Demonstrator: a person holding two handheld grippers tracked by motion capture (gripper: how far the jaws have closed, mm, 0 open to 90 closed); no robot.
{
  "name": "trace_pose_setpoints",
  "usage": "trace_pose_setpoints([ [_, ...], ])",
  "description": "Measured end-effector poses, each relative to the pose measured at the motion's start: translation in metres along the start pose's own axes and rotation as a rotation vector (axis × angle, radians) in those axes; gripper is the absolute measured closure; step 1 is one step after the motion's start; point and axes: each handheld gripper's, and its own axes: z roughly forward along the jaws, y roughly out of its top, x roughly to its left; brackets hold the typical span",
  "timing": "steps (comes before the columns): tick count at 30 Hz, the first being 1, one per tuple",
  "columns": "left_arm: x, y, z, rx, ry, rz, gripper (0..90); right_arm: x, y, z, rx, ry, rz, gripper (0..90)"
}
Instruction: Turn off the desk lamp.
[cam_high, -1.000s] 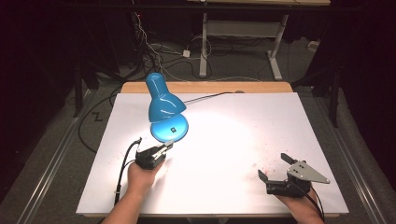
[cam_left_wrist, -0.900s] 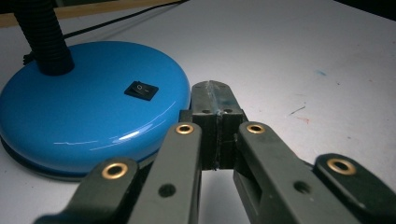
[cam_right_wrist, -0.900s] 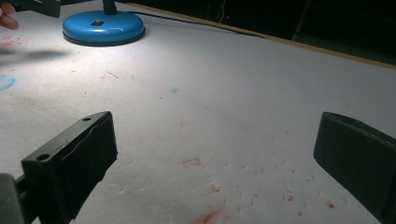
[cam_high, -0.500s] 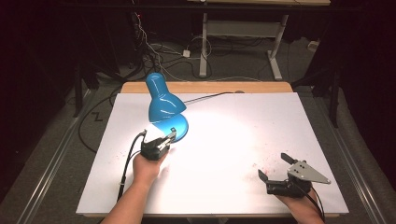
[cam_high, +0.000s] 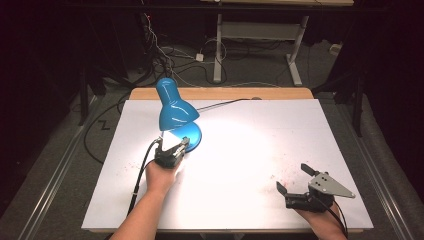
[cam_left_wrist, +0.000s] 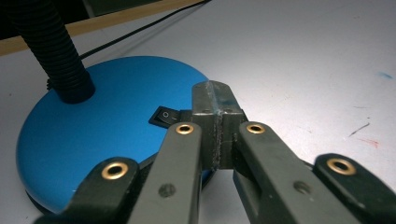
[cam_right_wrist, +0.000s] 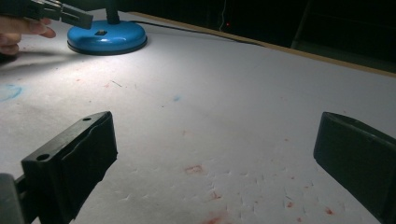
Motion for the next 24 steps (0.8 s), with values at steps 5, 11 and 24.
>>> trace_pose_setpoints([
  [5, 0.002, 0.001, 0.006, 0.023, 0.029, -0.009, 87.9, 0.001, 0.001, 0.000, -0.005, 0.005, -0.001, 0.5],
  [11, 0.003, 0.002, 0.009, 0.034, 0.062, -0.010, 87.9, 0.002, 0.001, 0.000, -0.005, 0.008, -0.003, 0.5],
  [24, 0.004, 0.006, 0.016, 0.065, 0.090, -0.012, 87.9, 0.006, 0.004, -0.002, -0.015, 0.016, -0.007, 0.6],
])
